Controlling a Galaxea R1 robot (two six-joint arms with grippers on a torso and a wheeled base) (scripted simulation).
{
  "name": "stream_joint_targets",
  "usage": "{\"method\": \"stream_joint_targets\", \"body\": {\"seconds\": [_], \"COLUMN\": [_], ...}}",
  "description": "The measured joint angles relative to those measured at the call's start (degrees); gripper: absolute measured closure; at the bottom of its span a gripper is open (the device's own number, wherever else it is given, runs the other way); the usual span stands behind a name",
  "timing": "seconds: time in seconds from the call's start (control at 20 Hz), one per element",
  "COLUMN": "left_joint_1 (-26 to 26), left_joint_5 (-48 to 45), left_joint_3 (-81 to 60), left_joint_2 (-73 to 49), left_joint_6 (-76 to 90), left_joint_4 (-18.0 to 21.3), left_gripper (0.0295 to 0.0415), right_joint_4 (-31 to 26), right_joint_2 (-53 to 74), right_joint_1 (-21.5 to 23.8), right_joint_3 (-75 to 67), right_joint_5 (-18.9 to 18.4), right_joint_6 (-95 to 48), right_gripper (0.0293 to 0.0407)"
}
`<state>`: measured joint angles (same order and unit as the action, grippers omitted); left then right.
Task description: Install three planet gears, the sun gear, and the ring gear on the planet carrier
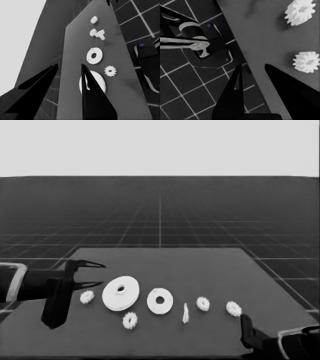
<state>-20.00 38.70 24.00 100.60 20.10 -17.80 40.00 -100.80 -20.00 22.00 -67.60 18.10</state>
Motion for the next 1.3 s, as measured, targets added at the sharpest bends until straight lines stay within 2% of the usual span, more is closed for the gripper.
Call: {"method": "stream_joint_targets", "body": {"seconds": [0.05,0.1,0.15,0.2,0.25,0.3,0.35,0.4,0.45,0.55,0.7,0.8,0.9,1.2,1.3], "left_joint_1": [4.0,2.6,1.6,1.1,13.6,17.1,17.9,18.4,18.7,19.1,19.3,26.8,29.4,30.5,30.5], "left_joint_5": [2.8,1.7,1.0,0.6,17.6,32.1,37.9,40.2,41.4,42.8,43.4,37.5,35.4,34.3,34.2], "left_joint_3": [-4.1,-2.5,-1.4,-0.9,7.7,20.4,32.9,42.8,49.8,57.7,61.8,66.7,69.6,71.2,71.2], "left_joint_2": [-0.2,-0.1,-0.1,-0.1,-1.7,5.6,12.8,17.4,20.4,23.8,25.5,28.1,29.6,30.4,30.4], "left_joint_6": [-0.1,-0.1,-0.1,0.0,-27.7,-48.5,-56.5,-59.4,-60.3,-60.3,-59.9,-58.6,-57.8,-57.3,-57.3], "left_joint_4": [4.2,2.5,1.5,0.9,-16.3,-12.5,-3.6,2.6,6.4,10.0,11.5,7.1,6.0,5.5,5.5], "left_gripper": [0.0415,0.0414,0.0396,0.0364,0.032,0.0306,0.0313,0.032,0.0323,0.0325,0.0326,0.0326,0.0326,0.0326,0.0397], "right_joint_4": [-4.3,-2.6,-1.5,-0.9,-0.5,-0.3,-0.2,-0.1,-0.1,0.0,0.0,0.0,0.0,0.0,0.0], "right_joint_2": [-0.8,-0.5,-0.3,-0.1,-0.1,-0.1,0.0,0.0,0.0,0.0,0.0,0.0,0.0,0.0,0.0], "right_joint_1": [-3.1,-1.9,-1.3,-0.9,-0.6,-0.5,-0.4,-0.4,-0.4,-0.3,-0.3,-0.3,-0.3,-0.3,-0.3], "right_joint_3": [-3.0,-1.7,-0.9,-0.4,-0.2,0.0,0.0,0.1,0.1,0.1,0.2,0.2,0.2,0.2,0.2], "right_joint_5": [1.3,0.8,0.4,0.3,0.1,0.1,0.0,0.0,0.0,0.0,0.0,0.0,0.0,0.0,0.0], "right_joint_6": [-0.2,-0.1,-0.1,0.0,0.0,0.0,0.0,0.0,0.0,0.0,0.0,0.0,0.0,0.0,0.0], "right_gripper": [0.0407,0.0392,0.0363,0.0332,0.032,0.0317,0.0316,0.0315,0.0315,0.0315,0.0315,0.0315,0.0315,0.0315,0.0315]}}
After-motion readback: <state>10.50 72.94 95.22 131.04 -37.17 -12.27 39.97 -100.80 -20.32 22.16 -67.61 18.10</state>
